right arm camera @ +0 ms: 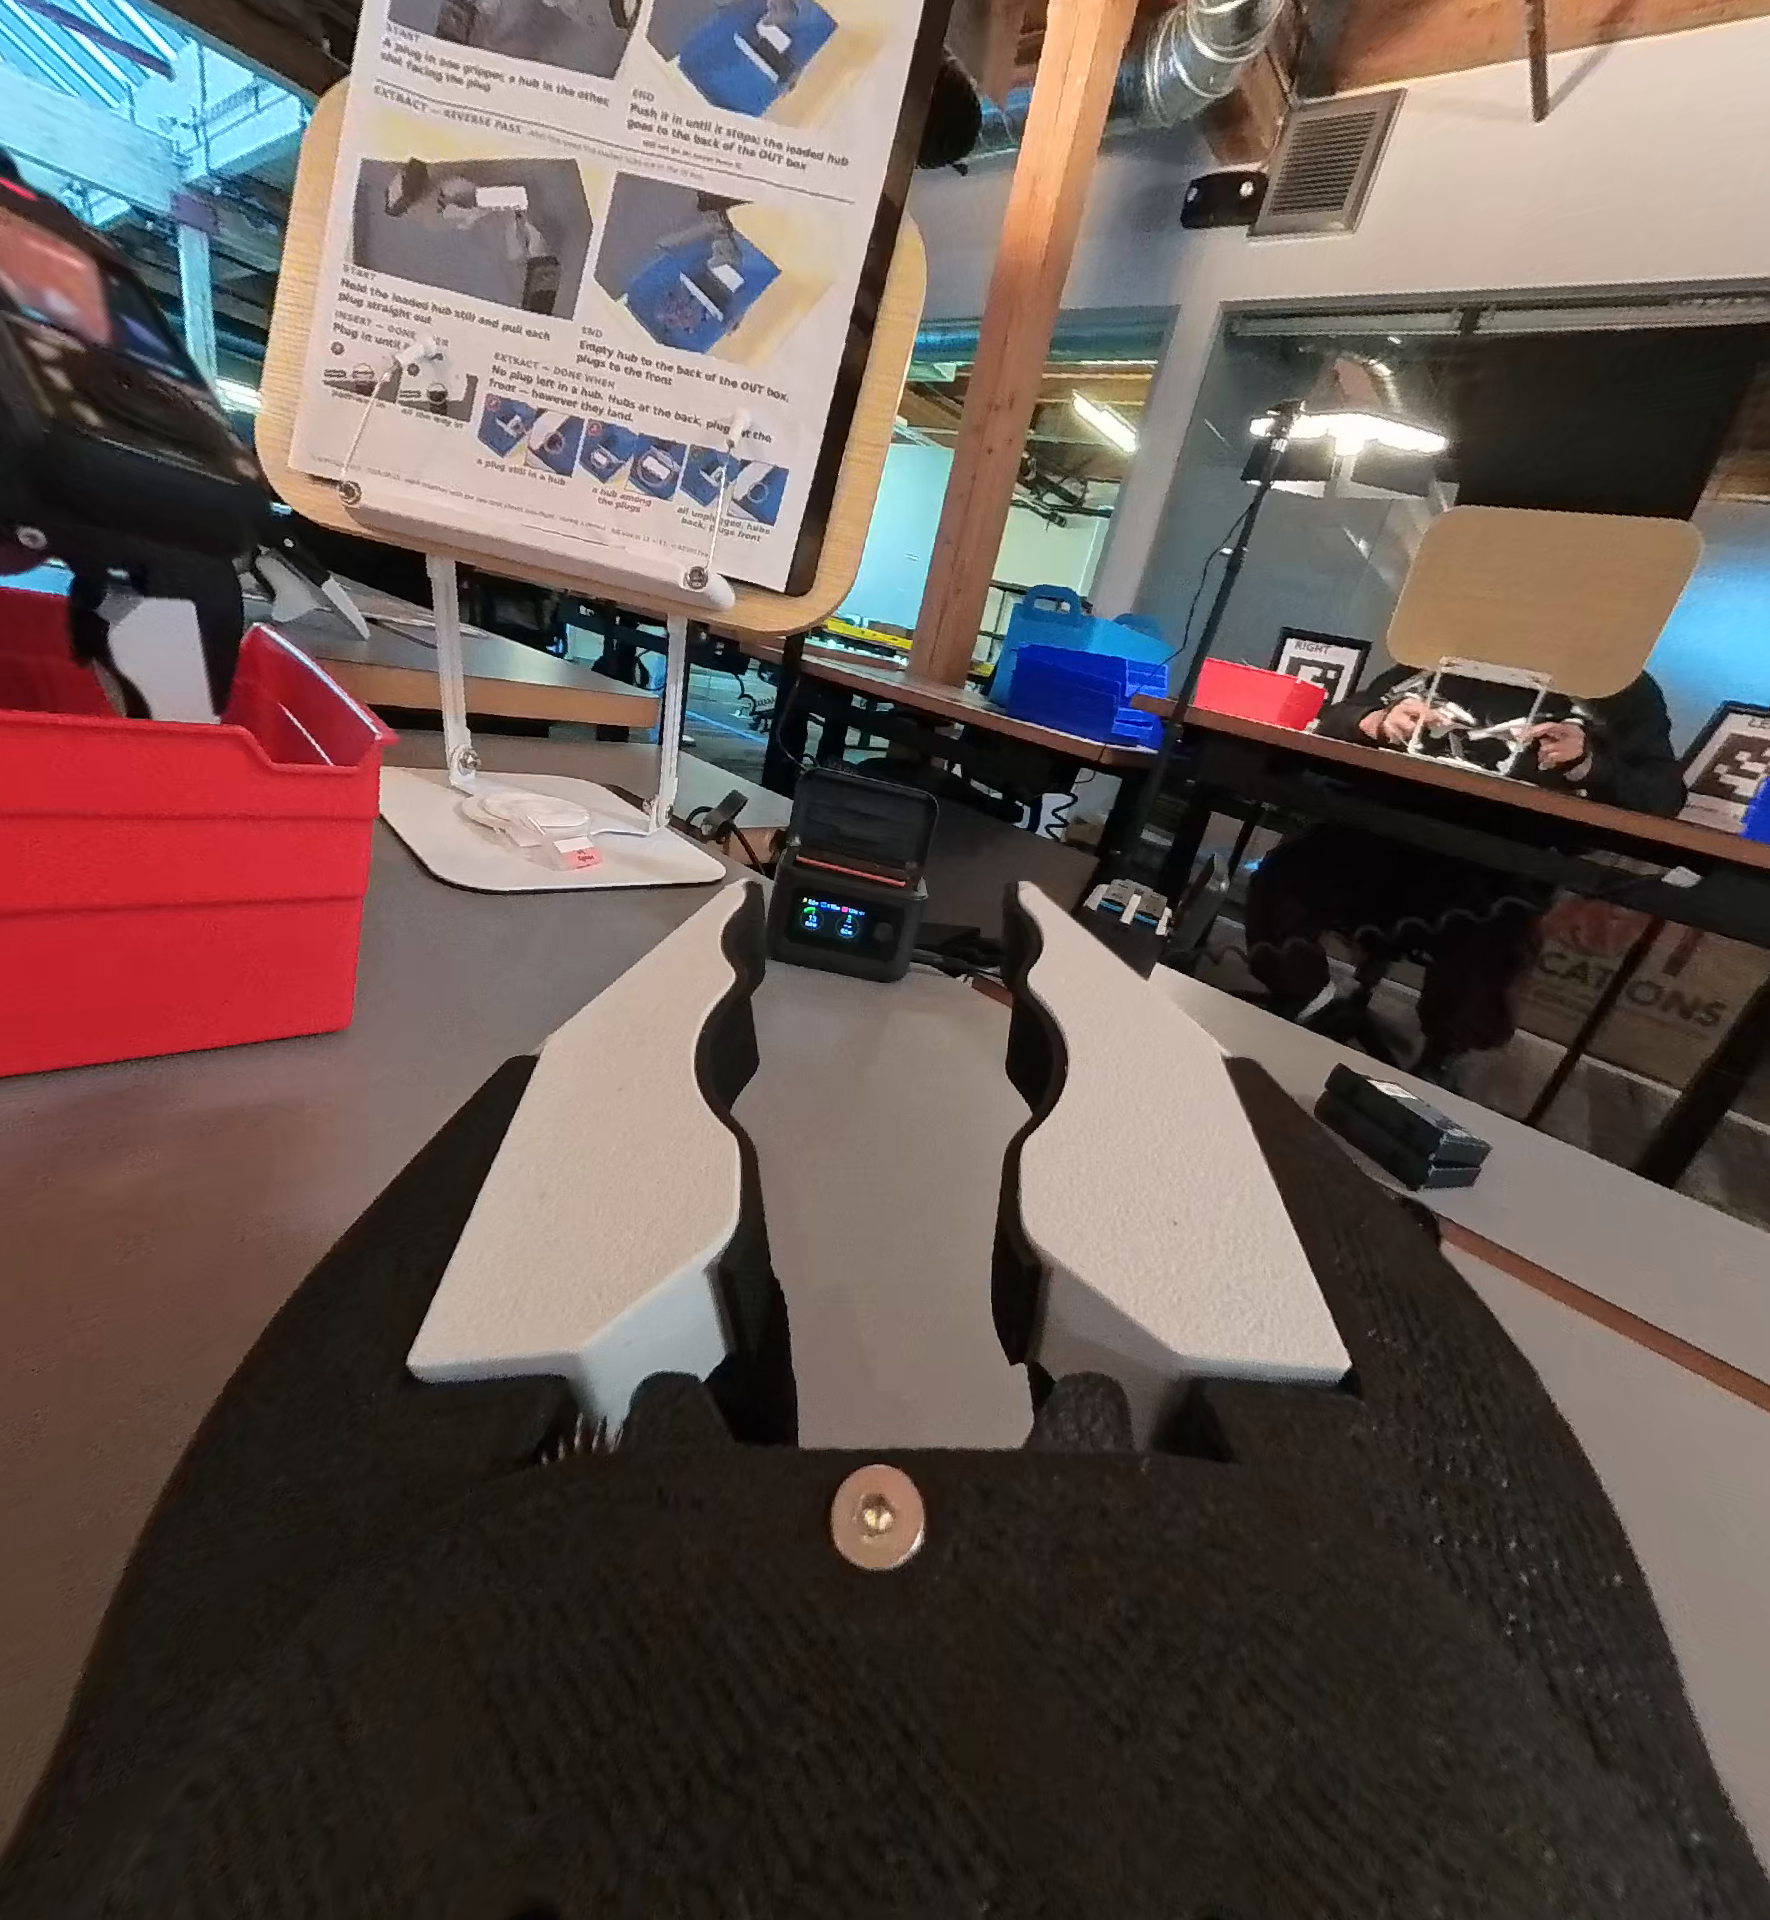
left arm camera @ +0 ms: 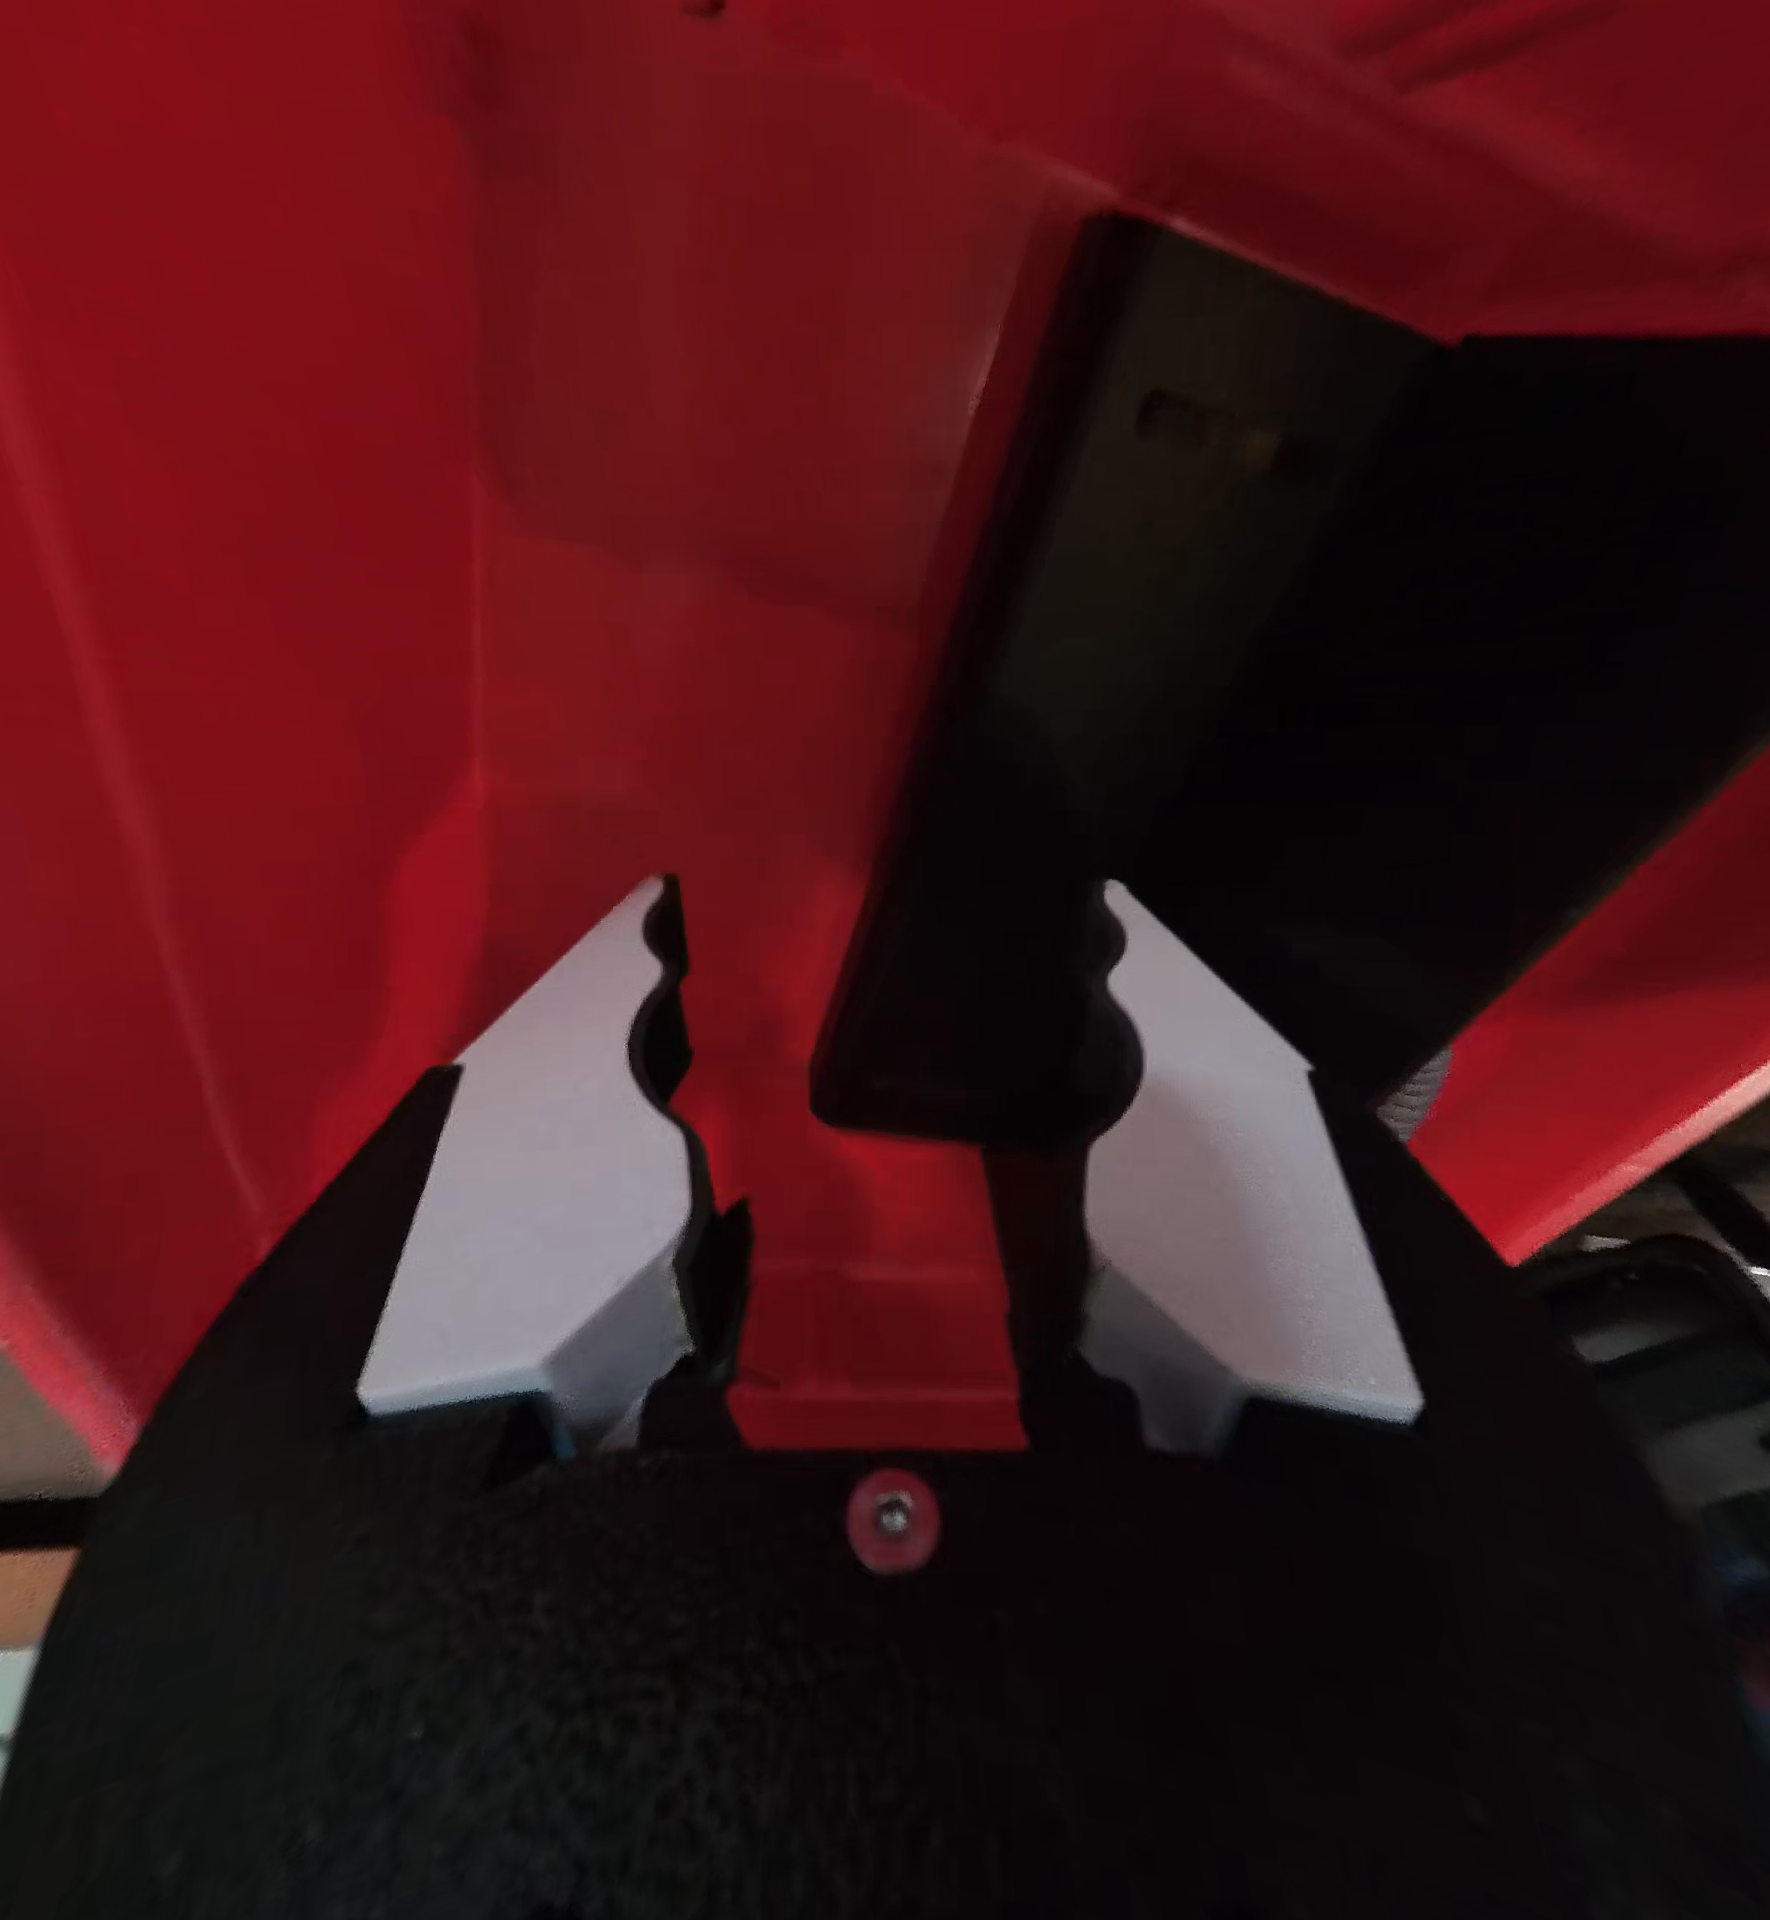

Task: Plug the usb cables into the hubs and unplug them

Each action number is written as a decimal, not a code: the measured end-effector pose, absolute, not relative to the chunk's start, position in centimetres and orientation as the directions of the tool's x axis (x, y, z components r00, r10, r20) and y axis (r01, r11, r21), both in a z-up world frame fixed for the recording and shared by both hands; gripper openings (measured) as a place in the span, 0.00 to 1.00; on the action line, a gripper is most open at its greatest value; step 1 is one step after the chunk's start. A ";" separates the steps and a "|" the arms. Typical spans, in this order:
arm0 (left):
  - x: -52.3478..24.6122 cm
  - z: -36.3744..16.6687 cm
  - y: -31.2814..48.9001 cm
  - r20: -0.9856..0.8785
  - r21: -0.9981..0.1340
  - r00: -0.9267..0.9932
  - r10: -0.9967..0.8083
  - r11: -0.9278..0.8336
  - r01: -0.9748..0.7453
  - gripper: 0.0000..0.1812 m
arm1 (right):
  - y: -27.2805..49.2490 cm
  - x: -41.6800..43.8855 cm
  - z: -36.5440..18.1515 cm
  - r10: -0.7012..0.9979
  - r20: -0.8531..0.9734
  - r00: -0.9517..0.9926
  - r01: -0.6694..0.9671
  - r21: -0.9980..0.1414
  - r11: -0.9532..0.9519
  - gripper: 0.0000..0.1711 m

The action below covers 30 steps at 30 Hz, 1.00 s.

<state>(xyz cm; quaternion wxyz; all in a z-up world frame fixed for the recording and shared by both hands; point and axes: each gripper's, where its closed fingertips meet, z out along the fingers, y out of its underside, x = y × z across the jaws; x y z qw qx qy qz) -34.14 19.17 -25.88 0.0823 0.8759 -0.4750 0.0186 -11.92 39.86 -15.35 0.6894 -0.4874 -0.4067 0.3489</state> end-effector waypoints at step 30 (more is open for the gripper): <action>-36.5 -24.5 22.8 -0.167 0.058 0.550 -0.818 -0.565 -0.823 0.35 | 39.4 -12.2 -15.6 0.888 0.222 0.403 -0.080 -0.958 0.276 0.26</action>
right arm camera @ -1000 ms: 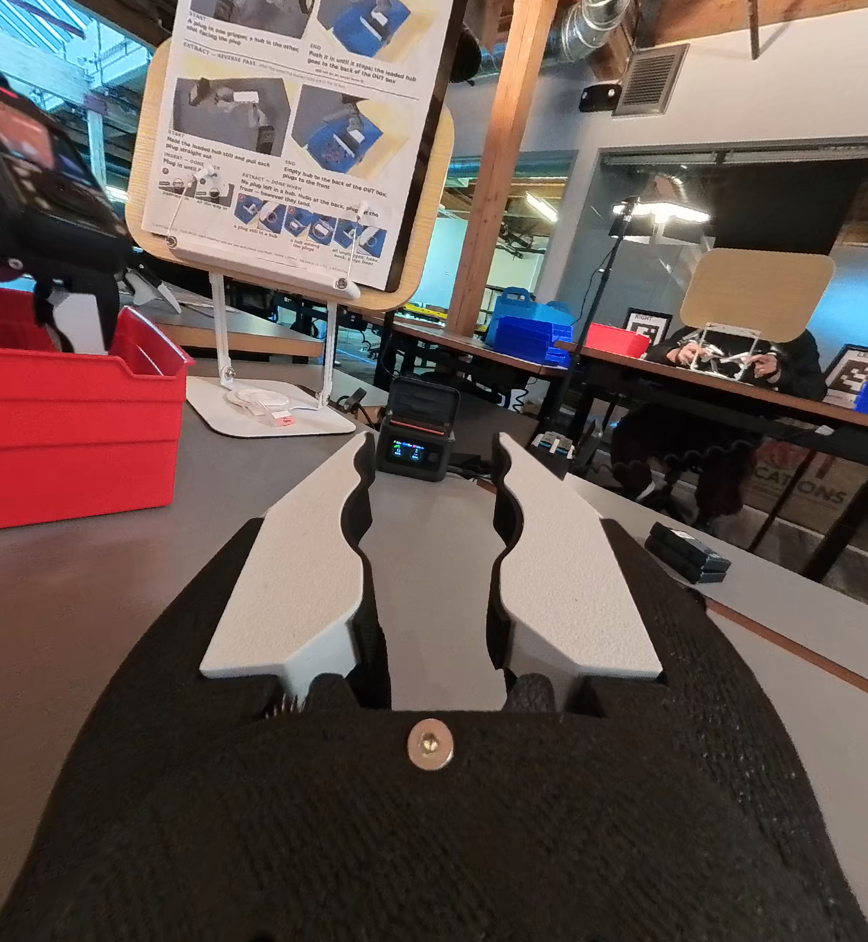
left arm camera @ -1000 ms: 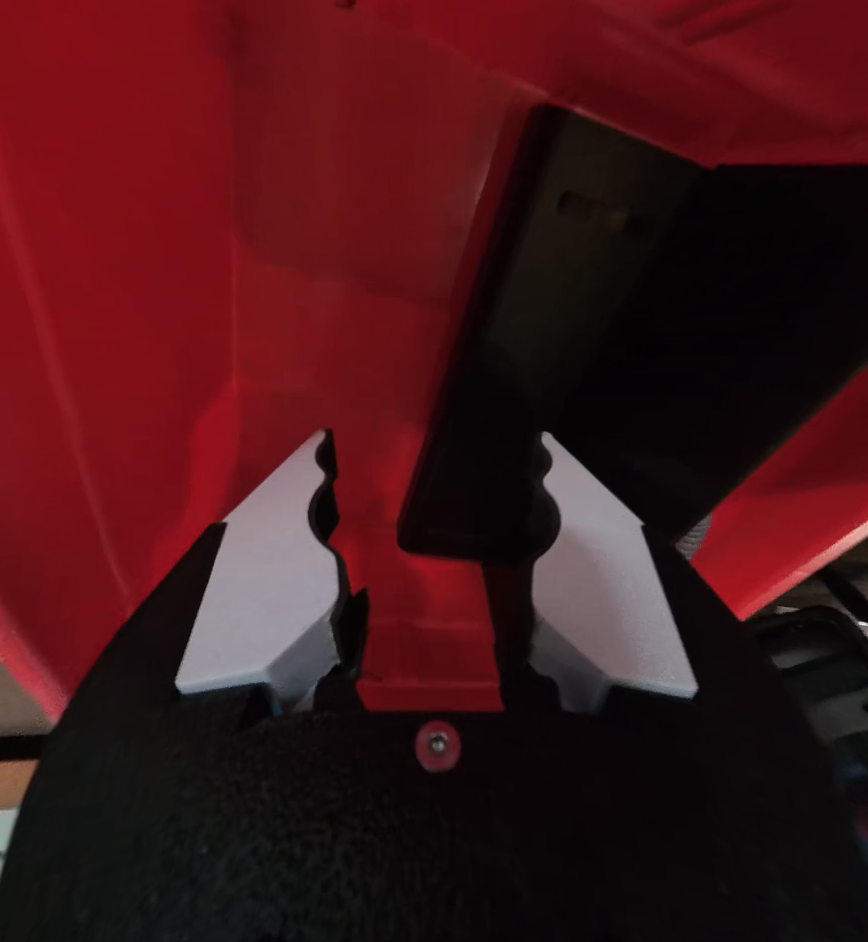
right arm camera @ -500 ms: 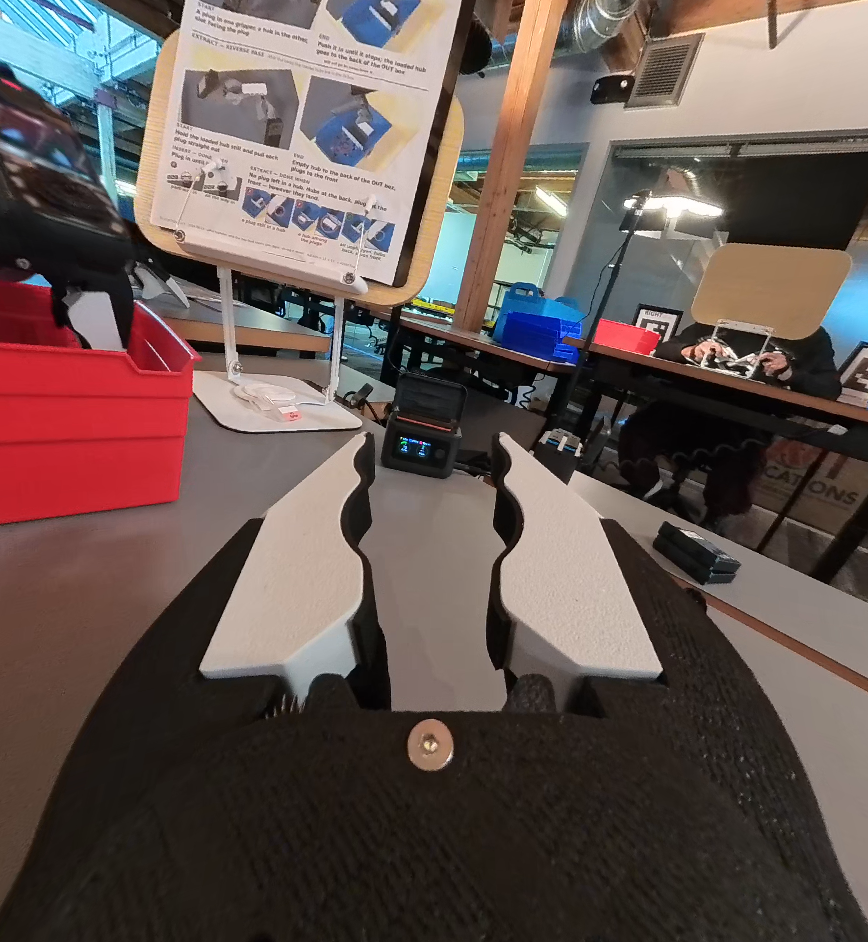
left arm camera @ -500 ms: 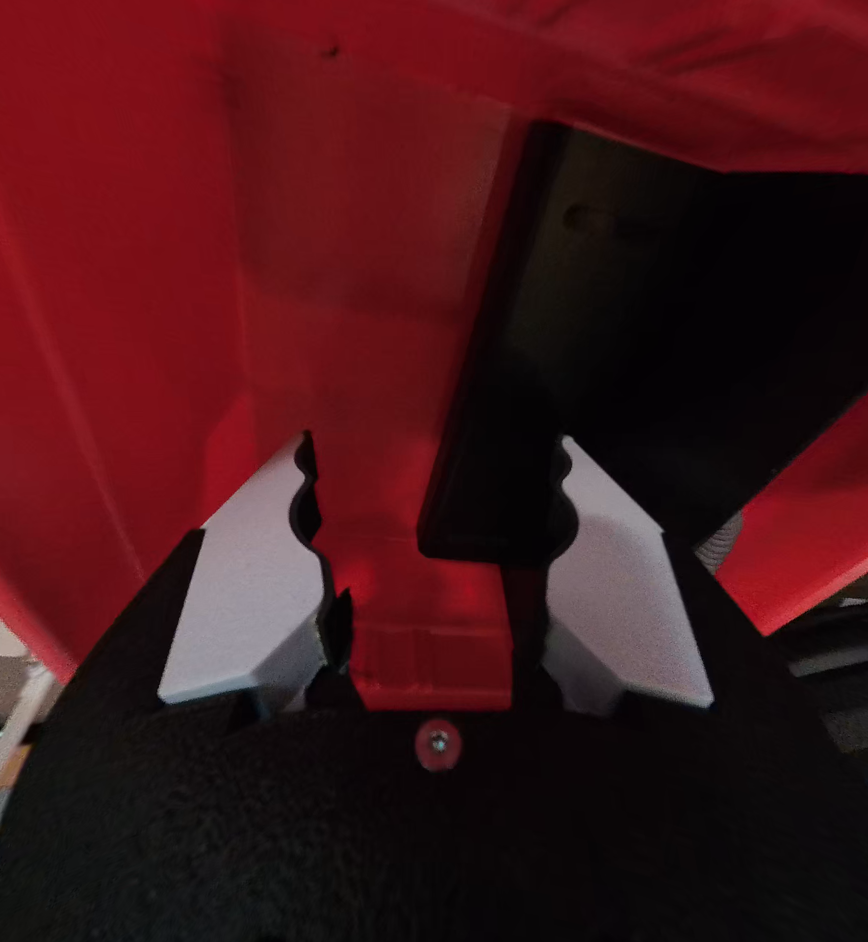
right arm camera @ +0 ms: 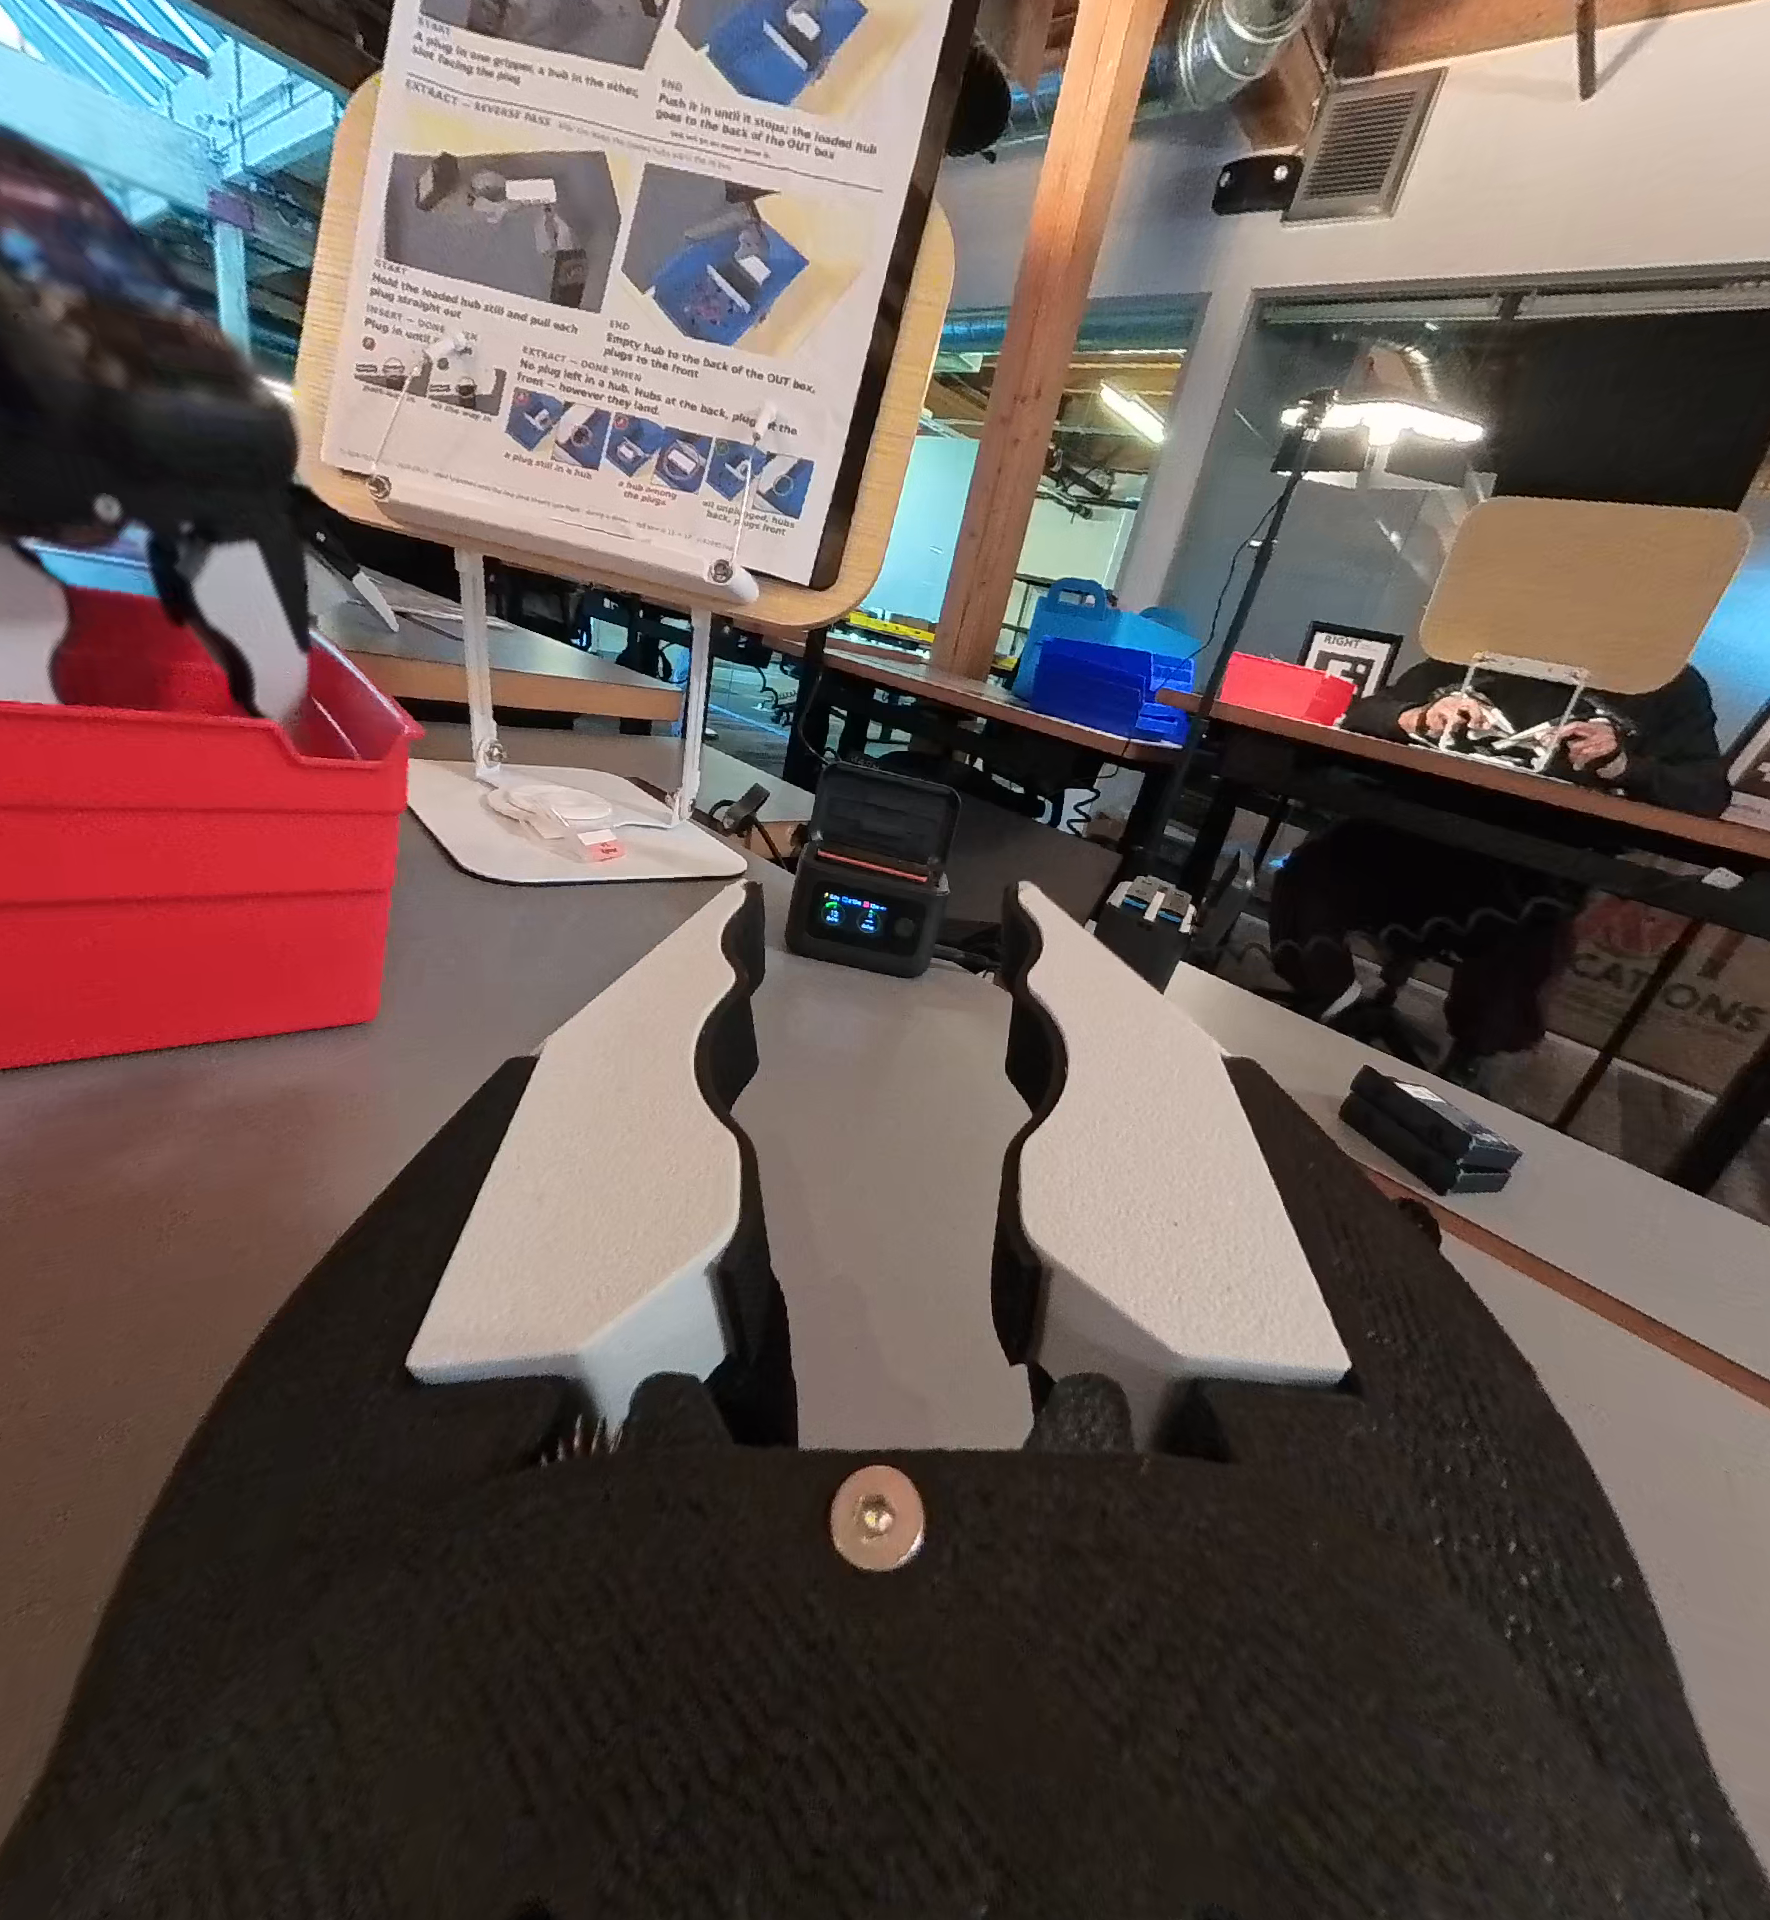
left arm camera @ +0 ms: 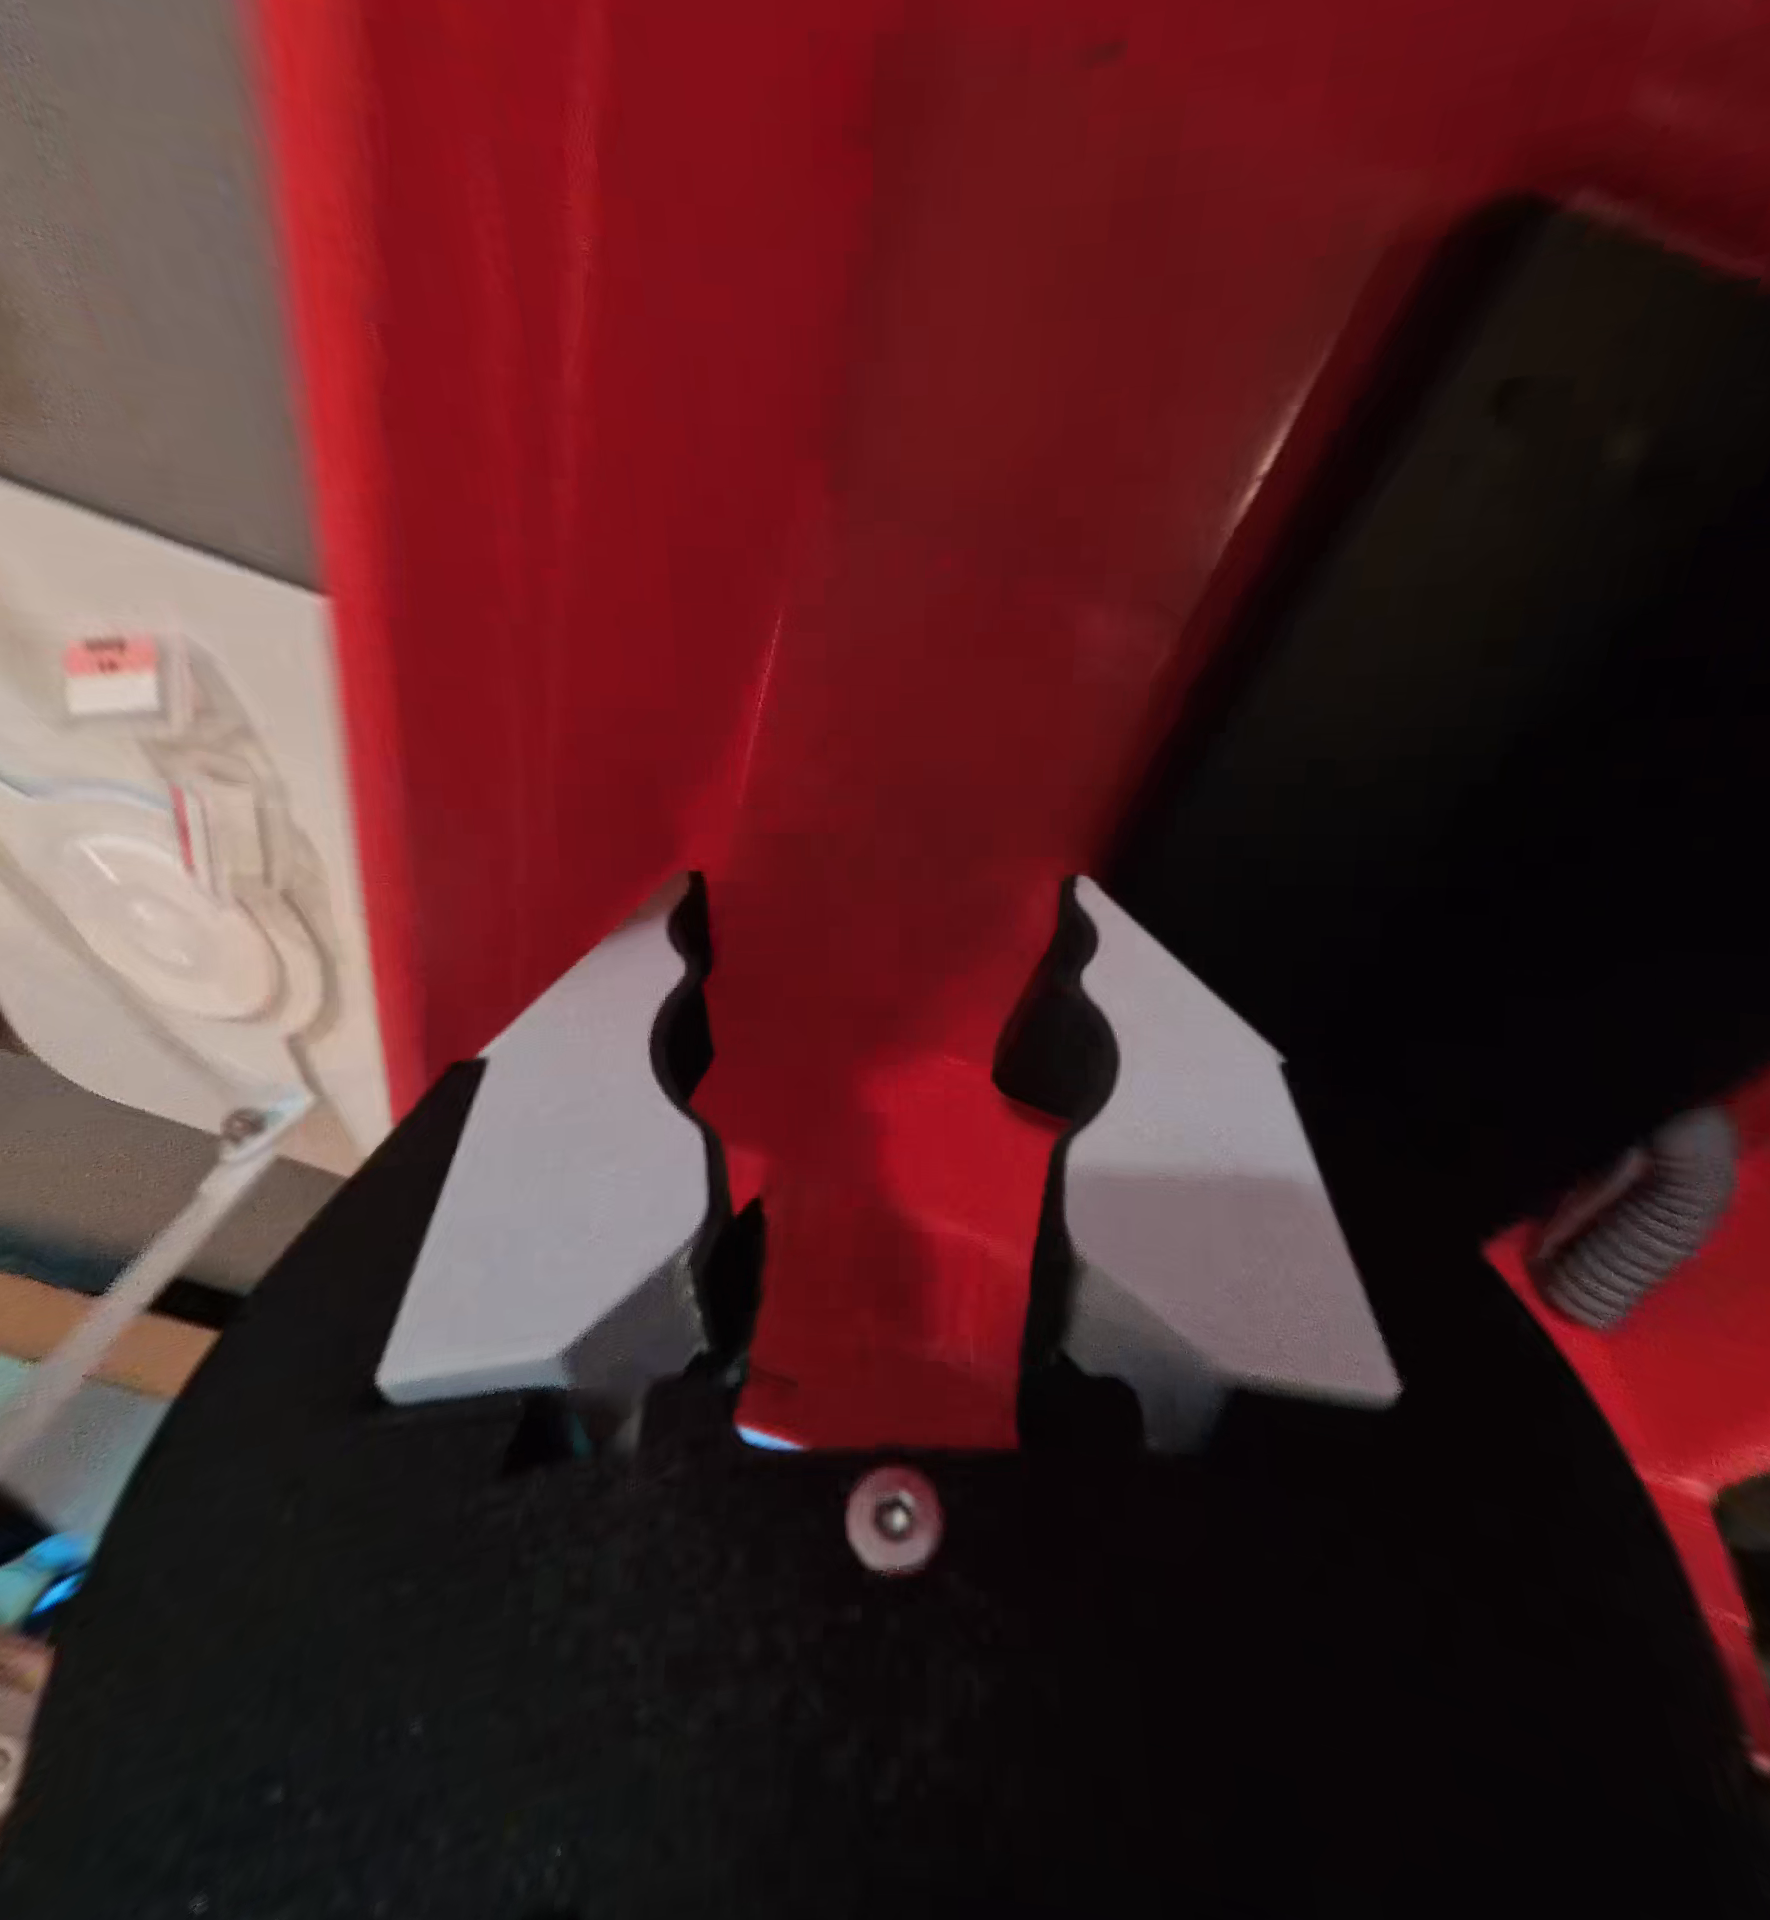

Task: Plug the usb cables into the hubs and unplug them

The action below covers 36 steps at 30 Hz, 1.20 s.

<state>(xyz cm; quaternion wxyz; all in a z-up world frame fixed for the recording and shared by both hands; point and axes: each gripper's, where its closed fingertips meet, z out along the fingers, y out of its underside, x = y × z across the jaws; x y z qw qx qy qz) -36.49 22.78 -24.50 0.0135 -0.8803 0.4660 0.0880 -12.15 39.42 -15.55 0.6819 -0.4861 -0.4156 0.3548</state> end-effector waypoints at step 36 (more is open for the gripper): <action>-32.6 -27.4 17.9 0.172 0.049 0.417 -0.893 -0.414 -0.909 0.30 | 39.1 -12.4 -15.7 0.907 0.197 0.371 -0.083 -0.966 0.244 0.25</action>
